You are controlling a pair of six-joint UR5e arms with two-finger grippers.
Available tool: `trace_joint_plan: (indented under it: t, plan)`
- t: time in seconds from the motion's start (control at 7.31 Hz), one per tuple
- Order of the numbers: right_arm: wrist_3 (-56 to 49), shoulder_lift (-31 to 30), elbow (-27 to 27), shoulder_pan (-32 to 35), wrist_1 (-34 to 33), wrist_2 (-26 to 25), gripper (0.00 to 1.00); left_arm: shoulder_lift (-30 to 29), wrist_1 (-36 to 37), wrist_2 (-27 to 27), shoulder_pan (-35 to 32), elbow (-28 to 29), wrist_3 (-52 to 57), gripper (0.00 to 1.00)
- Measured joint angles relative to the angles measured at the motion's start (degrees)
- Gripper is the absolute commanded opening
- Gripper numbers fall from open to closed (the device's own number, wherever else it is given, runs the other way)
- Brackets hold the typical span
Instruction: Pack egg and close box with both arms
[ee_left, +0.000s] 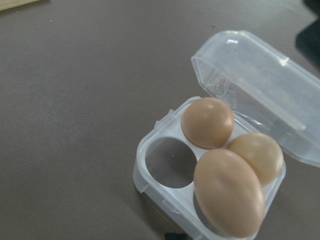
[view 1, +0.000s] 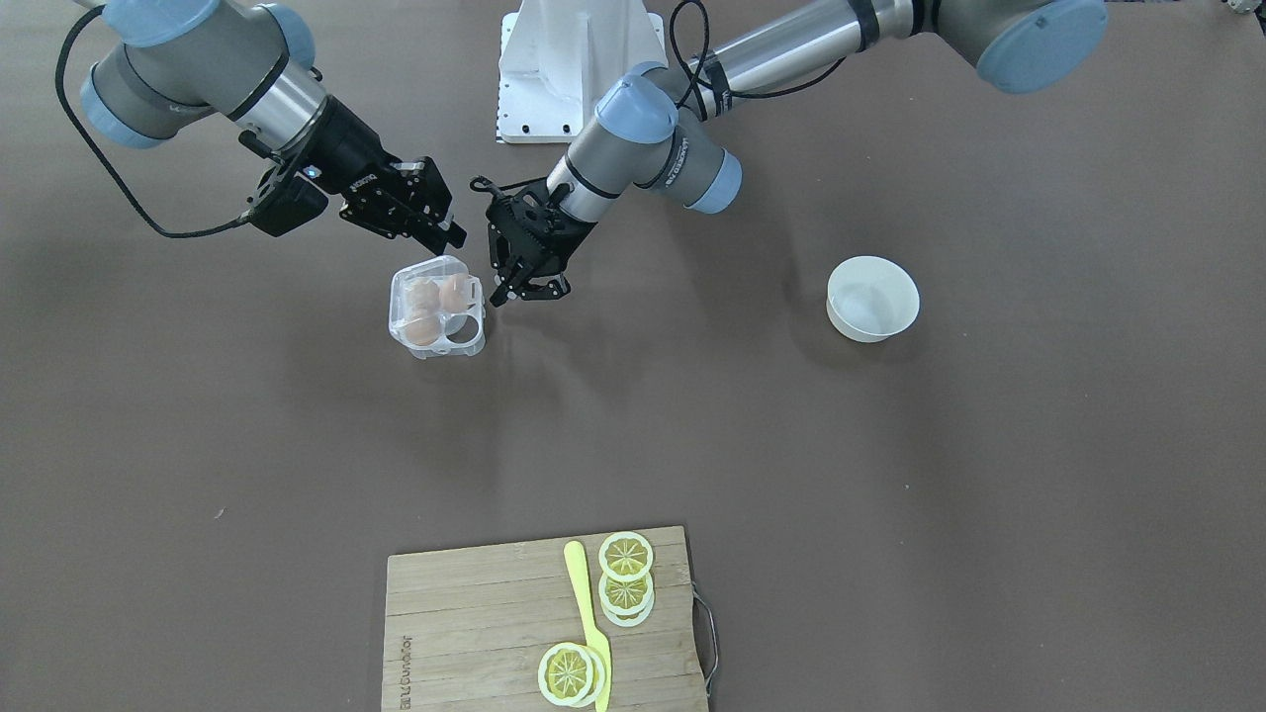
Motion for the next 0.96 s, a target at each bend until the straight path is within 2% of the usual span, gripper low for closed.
trace_joint_plan:
  t: [0.14,0.27,0.41,0.55,0.96]
  plan:
    - [-0.3,-0.3,0.8,0.9,-1.1,1.7,0.40,0.0,0.0,0.0,0.0,-0.1,-0.1,0.00]
    - [-0.5,-0.6,1.0,2.2,-1.7,3.4,0.53,0.0,0.0,0.0,-0.1,-0.4,-0.1,0.00]
    - [-0.7,-0.7,1.0,3.8,-2.2,5.3,0.98,0.1,0.0,-0.2,-0.2,-0.8,-0.1,0.03]
    - [-0.7,-0.7,1.1,5.1,-2.9,6.5,1.00,0.1,0.1,-0.4,-0.5,-1.3,-0.2,0.96]
    - [-0.7,0.3,4.4,7.2,-10.9,7.2,1.00,0.7,1.1,-2.2,-2.7,-2.5,-0.3,0.98]
